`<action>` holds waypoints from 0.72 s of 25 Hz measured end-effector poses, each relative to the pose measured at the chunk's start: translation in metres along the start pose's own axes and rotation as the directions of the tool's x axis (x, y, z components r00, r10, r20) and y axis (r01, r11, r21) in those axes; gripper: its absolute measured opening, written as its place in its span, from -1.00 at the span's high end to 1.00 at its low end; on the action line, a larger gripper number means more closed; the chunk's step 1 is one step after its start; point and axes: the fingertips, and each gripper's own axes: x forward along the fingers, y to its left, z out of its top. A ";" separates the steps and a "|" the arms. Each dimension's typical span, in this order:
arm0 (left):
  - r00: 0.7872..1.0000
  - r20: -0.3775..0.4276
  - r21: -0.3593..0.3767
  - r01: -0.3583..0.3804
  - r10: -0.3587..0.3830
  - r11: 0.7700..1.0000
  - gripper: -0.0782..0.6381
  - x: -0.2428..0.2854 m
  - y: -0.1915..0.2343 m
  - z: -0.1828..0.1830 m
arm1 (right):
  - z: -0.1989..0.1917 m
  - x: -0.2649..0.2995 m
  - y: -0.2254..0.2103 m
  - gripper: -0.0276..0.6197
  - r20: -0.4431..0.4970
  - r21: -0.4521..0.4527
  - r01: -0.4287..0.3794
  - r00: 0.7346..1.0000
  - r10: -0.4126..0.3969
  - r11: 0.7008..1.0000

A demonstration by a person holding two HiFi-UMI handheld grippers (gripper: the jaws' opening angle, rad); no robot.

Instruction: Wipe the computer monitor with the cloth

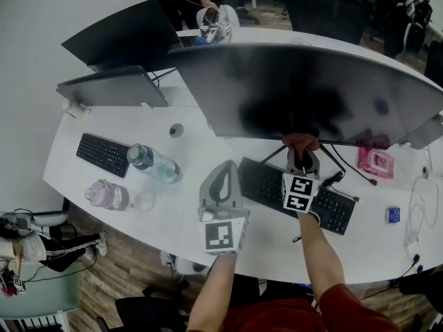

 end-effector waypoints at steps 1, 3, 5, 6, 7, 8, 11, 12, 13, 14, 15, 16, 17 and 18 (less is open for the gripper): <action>1.000 -0.002 0.003 0.000 0.000 1.000 0.70 -0.001 0.005 -0.001 | 0.000 0.001 0.005 0.66 0.002 -0.004 0.000 1.000 0.000 1.000; 1.000 -0.019 0.015 0.003 -0.003 1.000 0.70 -0.004 0.015 -0.005 | 0.000 0.003 0.016 0.66 -0.007 -0.010 -0.007 1.000 0.007 1.000; 1.000 -0.020 0.012 -0.008 0.008 1.000 0.70 -0.007 0.025 -0.007 | 0.000 0.006 0.029 0.66 -0.013 -0.015 -0.018 1.000 0.018 1.000; 1.000 -0.015 0.003 -0.014 0.014 1.000 0.70 -0.008 0.030 -0.007 | 0.000 0.007 0.034 0.66 -0.013 -0.017 -0.022 1.000 0.022 1.000; 1.000 -0.008 -0.004 -0.015 0.015 1.000 0.70 -0.008 0.035 -0.006 | 0.001 0.009 0.040 0.66 -0.010 -0.019 -0.025 1.000 0.025 0.999; 1.000 -0.006 -0.001 -0.016 0.016 1.000 0.70 -0.010 0.039 -0.007 | 0.002 0.012 0.046 0.66 -0.002 -0.022 -0.029 1.000 0.029 0.999; 0.999 -0.023 0.014 -0.034 0.035 0.999 0.70 -0.015 0.056 -0.012 | 0.003 0.016 0.064 0.66 -0.007 -0.025 -0.045 0.999 0.045 0.999; 0.999 -0.028 0.011 -0.038 0.039 0.999 0.70 -0.016 0.062 -0.013 | 0.002 0.016 0.071 0.66 -0.018 -0.023 -0.053 0.998 0.052 0.998; 0.999 -0.027 0.007 -0.038 0.038 0.999 0.70 -0.016 0.067 -0.013 | 0.002 0.017 0.079 0.66 -0.025 -0.023 -0.060 0.998 0.059 0.998; 0.999 -0.024 0.002 -0.037 0.037 0.999 0.70 -0.017 0.071 -0.012 | 0.003 0.019 0.086 0.66 -0.027 -0.025 -0.066 0.997 0.065 0.997; 0.999 -0.021 -0.003 -0.040 0.040 0.999 0.70 -0.018 0.077 -0.011 | 0.003 0.020 0.093 0.66 -0.027 -0.028 -0.072 0.997 0.071 0.997; 0.999 -0.016 -0.010 -0.047 0.047 0.999 0.70 -0.019 0.082 -0.012 | 0.004 0.022 0.099 0.66 -0.027 -0.030 -0.076 0.997 0.076 0.997; 0.999 -0.006 -0.018 -0.054 0.054 0.998 0.70 -0.020 0.087 -0.011 | 0.004 0.023 0.106 0.66 -0.028 -0.031 -0.081 0.996 0.080 0.996; 0.998 0.004 -0.028 -0.059 0.059 0.998 0.70 -0.021 0.092 -0.011 | 0.003 0.025 0.111 0.66 -0.030 -0.032 -0.084 0.996 0.083 0.996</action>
